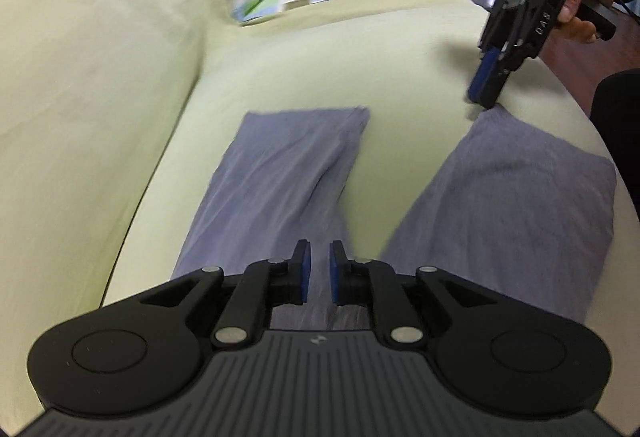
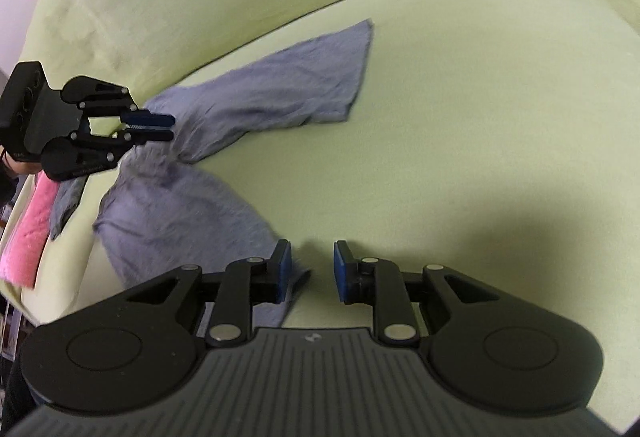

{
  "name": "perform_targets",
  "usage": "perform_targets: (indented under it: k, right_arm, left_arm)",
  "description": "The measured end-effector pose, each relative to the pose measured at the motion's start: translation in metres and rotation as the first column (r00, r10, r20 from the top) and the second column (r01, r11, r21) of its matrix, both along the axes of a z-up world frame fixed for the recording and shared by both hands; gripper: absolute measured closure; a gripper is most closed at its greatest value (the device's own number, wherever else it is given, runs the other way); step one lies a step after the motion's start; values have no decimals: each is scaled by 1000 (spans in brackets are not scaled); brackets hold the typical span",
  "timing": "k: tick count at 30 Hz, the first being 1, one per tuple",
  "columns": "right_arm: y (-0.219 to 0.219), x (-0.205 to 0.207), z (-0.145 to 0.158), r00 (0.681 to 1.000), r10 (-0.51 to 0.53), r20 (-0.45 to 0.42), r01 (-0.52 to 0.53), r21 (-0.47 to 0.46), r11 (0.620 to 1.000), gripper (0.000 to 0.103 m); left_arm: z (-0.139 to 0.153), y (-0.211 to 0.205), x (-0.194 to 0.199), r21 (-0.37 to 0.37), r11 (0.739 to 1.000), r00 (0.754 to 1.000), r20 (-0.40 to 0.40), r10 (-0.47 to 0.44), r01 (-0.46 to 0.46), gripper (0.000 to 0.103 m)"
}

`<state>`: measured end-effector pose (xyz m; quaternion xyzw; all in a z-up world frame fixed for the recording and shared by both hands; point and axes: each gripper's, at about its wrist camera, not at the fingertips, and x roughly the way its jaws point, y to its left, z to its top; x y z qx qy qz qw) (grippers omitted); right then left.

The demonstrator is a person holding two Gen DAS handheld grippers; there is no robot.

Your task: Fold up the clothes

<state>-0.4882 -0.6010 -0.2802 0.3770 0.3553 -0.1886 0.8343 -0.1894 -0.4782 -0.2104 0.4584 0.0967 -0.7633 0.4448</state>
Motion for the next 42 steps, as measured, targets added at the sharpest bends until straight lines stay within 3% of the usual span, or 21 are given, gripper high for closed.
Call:
perform_targets:
  k: [5,9,16,23,27,29,30,31,37,42]
  right_arm:
    - [20,-3,4,993,108,-41,-113,-154,982,82]
    - [42,10,10,972,225,-70,-235,-286,929,81]
    - [53,22,12,955,294,-29,-289,-298,910,80]
    - [47,13,10,972,233,-11,-224,-316,922,80]
    - [44,16,7,969,248,1,-234,-326,916,79]
    - [44,16,6,964,265,-3,-251,-334,909,84]
    - [43,17,6,961,278,-8,-264,-336,904,98]
    - [43,17,7,957,290,-16,-278,-340,899,103]
    - [44,17,12,942,328,-63,-325,-406,854,103]
    - [28,16,21,948,310,-68,-305,-460,834,103]
  left_arm:
    - [-13,-22,-21,45,998,999,-25,-37,38,91]
    - [-18,-30,-34,79,996,997,-61,-38,43,91]
    - [-26,-37,-54,138,986,994,-66,-90,99,91]
    - [-34,-29,-59,184,975,991,-73,-115,126,91]
    - [-33,-22,-57,206,969,988,-97,-119,137,91]
    - [-32,-17,-56,203,970,988,-101,-118,136,91]
    - [-30,-14,-56,197,971,988,-102,-116,134,91]
    - [-29,-10,-55,190,973,988,-102,-114,132,91]
    - [-33,17,-56,192,978,990,-132,-55,80,90]
    - [-35,31,-61,193,980,986,-169,-13,46,89]
